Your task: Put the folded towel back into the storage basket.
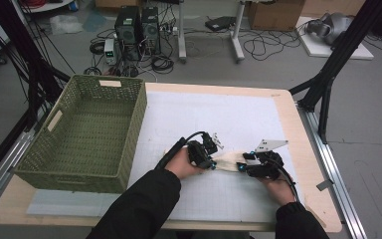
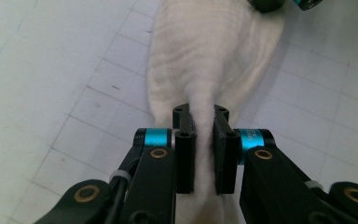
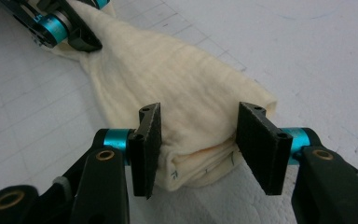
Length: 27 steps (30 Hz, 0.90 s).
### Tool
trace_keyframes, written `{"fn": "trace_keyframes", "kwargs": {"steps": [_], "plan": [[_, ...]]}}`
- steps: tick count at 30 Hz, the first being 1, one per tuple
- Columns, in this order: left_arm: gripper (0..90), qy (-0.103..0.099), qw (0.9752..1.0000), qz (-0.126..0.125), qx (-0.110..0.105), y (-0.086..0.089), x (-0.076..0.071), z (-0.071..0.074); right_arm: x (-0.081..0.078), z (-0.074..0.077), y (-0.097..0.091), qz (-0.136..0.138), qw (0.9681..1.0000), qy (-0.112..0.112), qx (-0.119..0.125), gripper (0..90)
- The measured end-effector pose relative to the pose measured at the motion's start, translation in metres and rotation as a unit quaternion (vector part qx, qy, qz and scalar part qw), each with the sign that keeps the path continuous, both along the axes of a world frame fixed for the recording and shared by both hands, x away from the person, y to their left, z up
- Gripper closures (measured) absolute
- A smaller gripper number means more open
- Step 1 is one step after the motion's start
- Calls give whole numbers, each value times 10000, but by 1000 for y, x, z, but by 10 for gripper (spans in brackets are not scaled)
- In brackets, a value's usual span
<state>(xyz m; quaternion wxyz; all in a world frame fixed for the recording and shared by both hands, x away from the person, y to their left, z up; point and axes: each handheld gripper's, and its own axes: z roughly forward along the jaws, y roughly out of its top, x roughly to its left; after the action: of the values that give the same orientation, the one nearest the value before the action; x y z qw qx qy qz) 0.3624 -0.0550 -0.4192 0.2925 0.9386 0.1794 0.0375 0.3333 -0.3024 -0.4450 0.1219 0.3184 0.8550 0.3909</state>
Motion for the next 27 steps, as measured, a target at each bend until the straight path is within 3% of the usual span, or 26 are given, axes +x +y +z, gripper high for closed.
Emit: {"fn": "trace_keyframes", "kwargs": {"steps": [10,12,13,14,15,17,21,23,27], "plan": [[813,2,10000,-2,-3,0,-1,-1,0,0,0,4,10000,-13,6,499],[738,166,9998,-59,-65,1,0,-1,0,0,0,-1,10000,-5,0,499],[630,327,9993,-100,-166,1,0,-2,0,0,0,-1,10000,-16,-1,499],[560,284,9994,-121,-137,0,-1,-2,0,0,0,-2,10000,3,4,499],[555,134,9997,-178,-49,-1,-3,-3,0,0,0,-4,10000,-5,-6,499],[621,-148,9997,-173,53,-2,-6,-3,0,0,0,-1,10000,-23,-21,498],[710,-489,9986,-185,79,-3,-12,-5,-1,1,1,-21,10000,-26,-67,489],[748,-601,9979,-185,138,-4,-13,-5,-1,1,1,-35,10000,-37,-68,477],[794,-604,9979,-133,165,-4,-13,-4,-1,1,0,-72,9999,-33,-64,452]]}}
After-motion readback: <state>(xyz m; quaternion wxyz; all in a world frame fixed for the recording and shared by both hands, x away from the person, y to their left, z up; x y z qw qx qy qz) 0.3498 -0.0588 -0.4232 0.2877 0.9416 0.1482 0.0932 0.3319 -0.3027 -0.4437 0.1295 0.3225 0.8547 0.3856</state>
